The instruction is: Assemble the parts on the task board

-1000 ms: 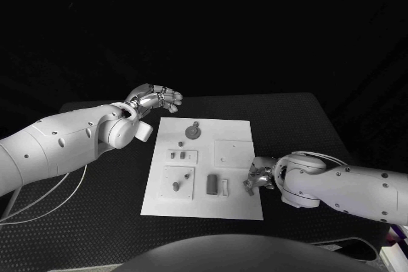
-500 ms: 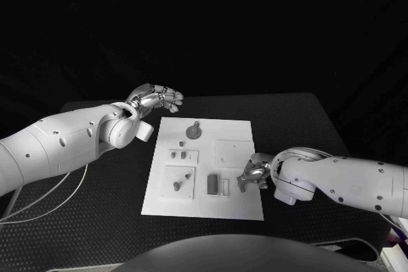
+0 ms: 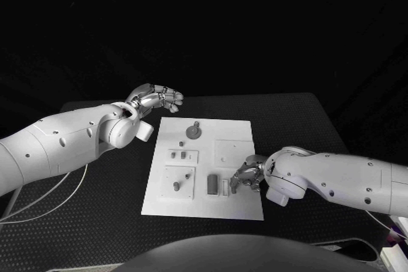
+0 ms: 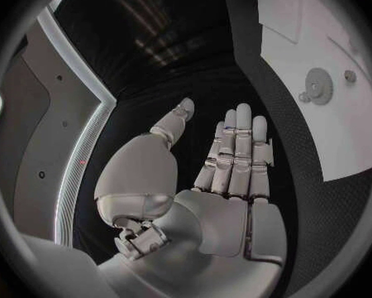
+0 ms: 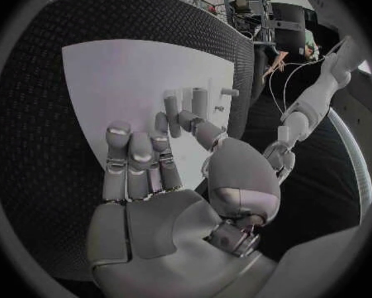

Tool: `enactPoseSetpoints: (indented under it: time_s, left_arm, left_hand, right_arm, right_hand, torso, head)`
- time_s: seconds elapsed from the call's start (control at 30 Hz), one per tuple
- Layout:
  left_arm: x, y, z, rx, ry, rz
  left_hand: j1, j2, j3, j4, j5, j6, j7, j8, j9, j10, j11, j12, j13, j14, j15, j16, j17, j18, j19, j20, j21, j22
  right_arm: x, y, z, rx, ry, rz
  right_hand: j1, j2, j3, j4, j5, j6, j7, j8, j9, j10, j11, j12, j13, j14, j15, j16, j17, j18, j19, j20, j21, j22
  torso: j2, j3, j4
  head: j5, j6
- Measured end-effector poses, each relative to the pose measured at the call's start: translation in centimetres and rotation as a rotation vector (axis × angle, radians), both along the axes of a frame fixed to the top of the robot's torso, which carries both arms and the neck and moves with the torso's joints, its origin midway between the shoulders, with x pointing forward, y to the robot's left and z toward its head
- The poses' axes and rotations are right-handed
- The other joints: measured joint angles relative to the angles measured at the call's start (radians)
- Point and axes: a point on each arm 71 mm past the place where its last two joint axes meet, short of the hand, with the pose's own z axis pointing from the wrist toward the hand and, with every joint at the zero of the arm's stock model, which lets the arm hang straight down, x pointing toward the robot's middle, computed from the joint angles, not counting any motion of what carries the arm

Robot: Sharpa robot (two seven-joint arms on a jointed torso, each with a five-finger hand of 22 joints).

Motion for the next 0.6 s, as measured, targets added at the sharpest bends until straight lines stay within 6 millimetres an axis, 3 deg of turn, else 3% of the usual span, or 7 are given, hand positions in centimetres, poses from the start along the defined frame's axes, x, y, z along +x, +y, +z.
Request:
enactPoseSetpoints:
  time_s: [0.17,0.6]
  left_arm:
    - [0.0,0.0,0.0,0.001,0.0,-0.001]
    - [0.0,-0.1,0.0,0.003,0.0,-0.003]
  left_hand:
    - [0.0,0.0,0.0,0.0,0.0,0.0,0.0,0.0,0.0,0.0,0.0,0.0,0.0,0.0,0.0,0.0,0.001,0.0,0.0,0.0,0.0,0.0]
    - [-0.001,-0.001,0.0,0.0,0.0,0.0,0.0,0.0,0.0,0.0,0.0,0.0,-0.001,0.0,0.0,0.0,0.002,0.0,0.0,0.0,0.0,0.001]
  right_arm:
    - [0.1,0.7,-0.1,0.008,0.007,0.0]
    - [0.2,1.3,-0.3,0.011,0.015,0.004]
  right_hand:
    - [-0.023,-0.001,-0.001,0.01,-0.027,0.0,0.0,0.0,-0.003,0.0,0.0,0.0,0.002,0.0,0.0,0.0,0.004,0.0,0.0,0.0,0.005,-0.003]
    - [-0.024,0.0,-0.001,0.01,-0.027,0.0,-0.001,0.0,-0.003,0.0,0.0,0.0,0.002,0.0,0.0,0.0,0.005,0.0,0.0,0.0,0.005,-0.003]
  torso:
    - [0.0,0.0004,0.0006]
    - [0.001,0.0012,0.0005]
  head:
    - [-0.002,0.0]
    - [0.002,0.0]
